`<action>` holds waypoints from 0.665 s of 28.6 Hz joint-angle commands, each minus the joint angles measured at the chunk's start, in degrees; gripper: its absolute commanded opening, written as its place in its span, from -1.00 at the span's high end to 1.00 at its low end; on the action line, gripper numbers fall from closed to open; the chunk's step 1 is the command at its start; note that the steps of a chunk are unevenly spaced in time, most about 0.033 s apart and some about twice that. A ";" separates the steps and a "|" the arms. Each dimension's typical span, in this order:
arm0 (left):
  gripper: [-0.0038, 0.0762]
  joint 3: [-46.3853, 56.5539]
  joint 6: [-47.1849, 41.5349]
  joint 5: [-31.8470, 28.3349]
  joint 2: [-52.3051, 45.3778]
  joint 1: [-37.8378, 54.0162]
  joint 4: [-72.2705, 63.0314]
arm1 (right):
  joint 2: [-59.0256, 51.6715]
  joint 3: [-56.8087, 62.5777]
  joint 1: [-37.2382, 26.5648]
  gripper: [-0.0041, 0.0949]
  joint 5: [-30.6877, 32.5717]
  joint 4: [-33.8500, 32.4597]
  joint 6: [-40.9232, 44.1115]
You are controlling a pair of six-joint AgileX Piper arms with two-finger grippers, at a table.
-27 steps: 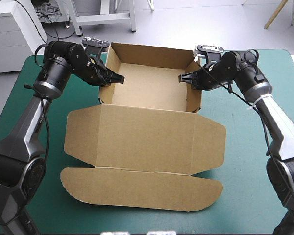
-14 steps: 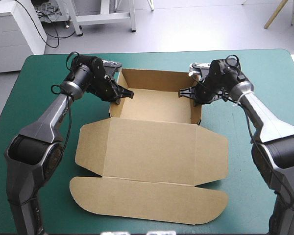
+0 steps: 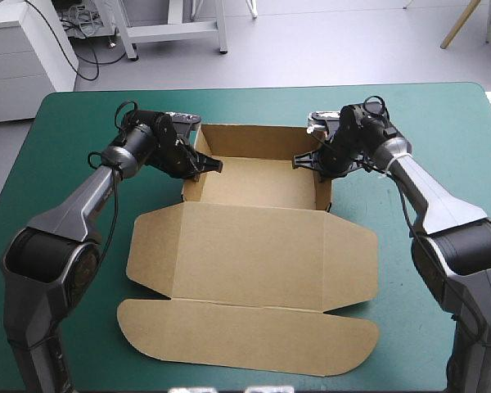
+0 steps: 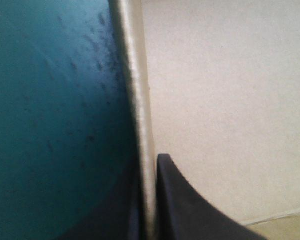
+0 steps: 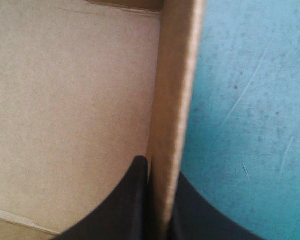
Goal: Fold the box
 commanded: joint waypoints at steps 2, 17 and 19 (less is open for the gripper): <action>0.52 -0.26 1.58 -3.14 -2.42 -0.32 -0.06 | -1.85 -2.17 0.75 0.45 -2.30 1.58 -3.75; -0.46 -0.58 1.58 -2.16 -12.36 -0.32 6.04 | -8.32 -5.74 0.75 -0.24 -0.14 -1.24 -1.04; -0.46 -0.35 1.73 -0.87 -14.37 -0.32 6.26 | -9.97 -5.74 0.75 -0.24 1.31 -2.58 -0.93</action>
